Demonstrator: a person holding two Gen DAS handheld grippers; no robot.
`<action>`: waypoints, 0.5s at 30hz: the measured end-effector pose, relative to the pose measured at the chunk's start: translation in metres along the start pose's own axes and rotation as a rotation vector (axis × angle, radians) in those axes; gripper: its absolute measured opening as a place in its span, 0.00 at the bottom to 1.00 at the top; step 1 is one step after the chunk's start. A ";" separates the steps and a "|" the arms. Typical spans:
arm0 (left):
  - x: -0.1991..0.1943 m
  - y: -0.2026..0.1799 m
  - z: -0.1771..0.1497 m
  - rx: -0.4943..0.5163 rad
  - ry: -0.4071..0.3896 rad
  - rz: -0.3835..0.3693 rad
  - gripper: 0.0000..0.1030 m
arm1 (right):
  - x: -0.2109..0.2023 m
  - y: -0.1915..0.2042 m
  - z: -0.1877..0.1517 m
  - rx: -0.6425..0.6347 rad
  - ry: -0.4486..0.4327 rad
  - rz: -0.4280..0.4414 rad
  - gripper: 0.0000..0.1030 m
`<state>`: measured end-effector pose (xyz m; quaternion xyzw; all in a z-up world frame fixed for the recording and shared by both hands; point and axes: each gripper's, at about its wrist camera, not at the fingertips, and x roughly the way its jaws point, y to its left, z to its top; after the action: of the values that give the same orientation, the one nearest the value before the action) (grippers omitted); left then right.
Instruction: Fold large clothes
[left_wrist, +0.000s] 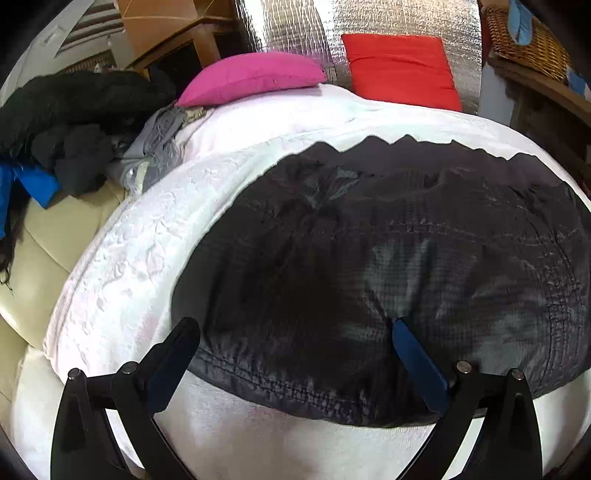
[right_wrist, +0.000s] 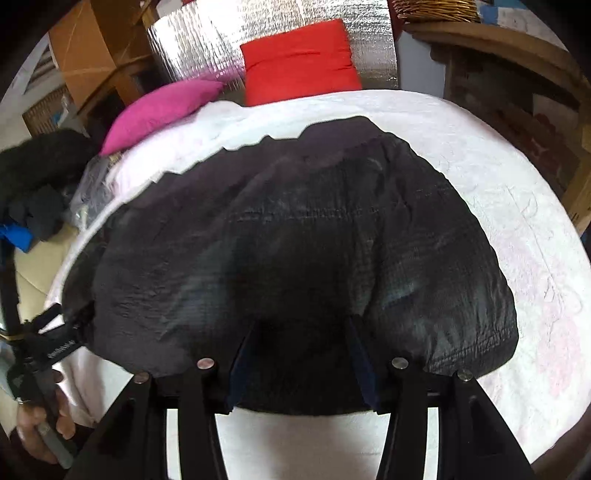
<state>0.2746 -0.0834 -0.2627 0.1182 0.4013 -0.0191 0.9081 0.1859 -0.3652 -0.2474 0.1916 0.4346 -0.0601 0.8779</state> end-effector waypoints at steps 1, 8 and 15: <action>-0.005 0.001 0.000 0.000 -0.011 0.003 1.00 | -0.006 -0.002 -0.003 0.014 -0.016 0.003 0.52; -0.068 0.024 0.002 -0.065 -0.134 -0.008 1.00 | -0.057 0.004 -0.015 0.009 -0.139 -0.002 0.58; -0.140 0.046 0.009 -0.103 -0.249 0.023 1.00 | -0.107 0.024 -0.010 -0.001 -0.252 -0.003 0.68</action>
<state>0.1925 -0.0489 -0.1447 0.0730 0.2847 -0.0025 0.9558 0.1191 -0.3459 -0.1626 0.1815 0.3214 -0.0846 0.9255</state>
